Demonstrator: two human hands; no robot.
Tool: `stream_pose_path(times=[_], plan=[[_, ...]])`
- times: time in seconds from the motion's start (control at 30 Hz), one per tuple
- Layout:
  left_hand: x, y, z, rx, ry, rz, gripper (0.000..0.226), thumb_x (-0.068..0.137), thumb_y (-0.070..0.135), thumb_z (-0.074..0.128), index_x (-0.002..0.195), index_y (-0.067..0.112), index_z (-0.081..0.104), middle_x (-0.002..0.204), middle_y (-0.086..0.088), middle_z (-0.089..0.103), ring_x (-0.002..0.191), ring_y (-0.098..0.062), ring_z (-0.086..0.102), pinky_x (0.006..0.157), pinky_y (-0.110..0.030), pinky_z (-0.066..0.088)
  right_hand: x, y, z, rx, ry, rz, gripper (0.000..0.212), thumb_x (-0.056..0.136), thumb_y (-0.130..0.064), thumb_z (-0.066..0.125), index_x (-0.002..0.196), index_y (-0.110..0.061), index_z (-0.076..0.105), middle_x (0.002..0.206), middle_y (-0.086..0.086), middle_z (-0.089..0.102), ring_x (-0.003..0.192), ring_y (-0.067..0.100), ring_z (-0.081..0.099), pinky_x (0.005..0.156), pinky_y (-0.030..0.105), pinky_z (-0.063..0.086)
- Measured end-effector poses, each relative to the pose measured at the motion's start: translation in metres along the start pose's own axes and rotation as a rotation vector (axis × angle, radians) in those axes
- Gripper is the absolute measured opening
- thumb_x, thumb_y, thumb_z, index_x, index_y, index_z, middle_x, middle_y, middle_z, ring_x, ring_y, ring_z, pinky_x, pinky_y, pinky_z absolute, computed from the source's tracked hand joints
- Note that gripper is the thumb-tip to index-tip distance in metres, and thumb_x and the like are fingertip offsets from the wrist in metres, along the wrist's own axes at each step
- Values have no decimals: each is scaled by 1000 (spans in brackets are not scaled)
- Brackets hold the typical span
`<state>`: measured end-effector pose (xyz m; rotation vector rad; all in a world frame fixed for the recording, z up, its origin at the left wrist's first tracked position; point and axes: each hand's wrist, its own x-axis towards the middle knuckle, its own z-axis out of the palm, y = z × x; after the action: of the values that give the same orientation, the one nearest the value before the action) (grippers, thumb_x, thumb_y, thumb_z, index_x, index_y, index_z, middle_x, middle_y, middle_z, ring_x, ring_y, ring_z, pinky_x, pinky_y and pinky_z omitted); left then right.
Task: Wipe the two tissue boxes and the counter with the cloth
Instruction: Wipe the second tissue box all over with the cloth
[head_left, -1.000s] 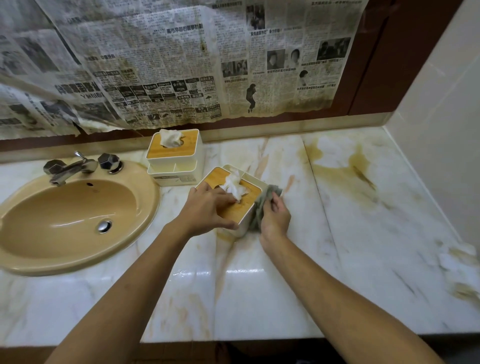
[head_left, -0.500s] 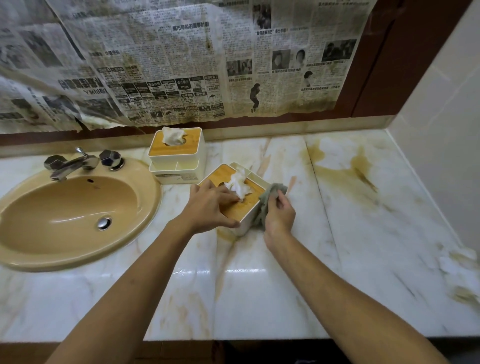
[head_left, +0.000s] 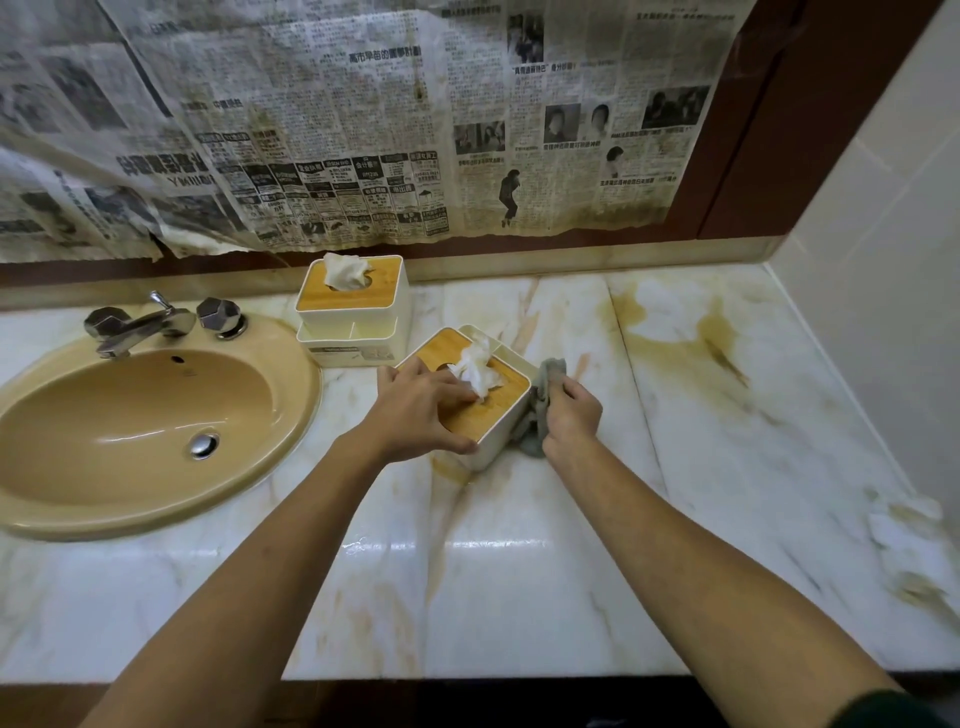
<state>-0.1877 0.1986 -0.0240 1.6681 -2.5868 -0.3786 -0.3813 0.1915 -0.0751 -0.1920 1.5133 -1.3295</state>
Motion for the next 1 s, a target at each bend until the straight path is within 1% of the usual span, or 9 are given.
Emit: stream_pose_path(times=[0.13,0.27,0.33,0.5,0.6,0.67,0.73,0.87,1.0], plan=[[-2,1,0,-23,0,1,67,66,68,69,127,44,59,123,24,58,103,-14,32,80,-38,23,-5,-5,-20,131,-18,-2,25,96,-25,65,108,-4,69,96,6,72,84,15,68,68,24,55],[-2,0,-2,-28,-46,42,65,69,55,71,131,43,56,131,25,51,107,-15,29,82,-37,22,-19,-17,-45,245,-86,-4,39,98,-29,59,123,1,62,120,14,67,111,23,66,97,35,53],[2,-1,-7,-8,-93,46,65,70,47,73,132,41,55,137,23,45,116,-18,28,87,-38,24,-26,-24,-57,282,-127,5,41,101,-25,55,132,1,56,128,16,64,120,27,62,104,39,49],[10,-4,-18,89,-166,-36,68,71,41,75,134,37,50,143,10,38,130,-24,23,101,-42,23,-34,-43,-73,347,-186,-16,35,104,-19,51,134,-2,53,126,14,64,111,23,64,87,34,53],[13,10,-22,-142,12,-200,58,65,59,72,111,30,51,108,13,51,112,-20,36,86,-37,26,-35,-48,-76,364,-190,-29,33,104,-18,51,133,-3,54,123,13,63,102,19,65,81,31,53],[21,25,-21,-203,180,-285,57,67,65,71,102,25,48,98,11,55,101,-20,45,81,-38,32,-37,-50,-76,372,-187,-33,36,104,-20,51,135,-3,52,123,13,63,100,18,65,78,31,53],[29,38,-15,-176,264,-344,60,71,67,68,107,24,48,100,5,63,100,-23,55,84,-41,40,-40,-50,-74,370,-192,-35,38,104,-21,50,136,-2,51,125,14,63,101,19,65,78,31,53],[40,52,2,-170,243,-450,60,78,67,59,117,23,45,105,-2,69,110,-28,57,95,-45,34,-45,-46,-71,350,-219,-48,37,104,-21,50,135,-1,52,119,13,66,107,22,64,94,37,52],[47,49,7,-154,235,-506,36,91,48,48,114,20,46,106,-4,70,110,-31,58,98,-46,30,-48,-39,-69,313,-231,-59,34,103,-23,52,130,-3,55,109,8,68,95,16,67,82,31,53]])
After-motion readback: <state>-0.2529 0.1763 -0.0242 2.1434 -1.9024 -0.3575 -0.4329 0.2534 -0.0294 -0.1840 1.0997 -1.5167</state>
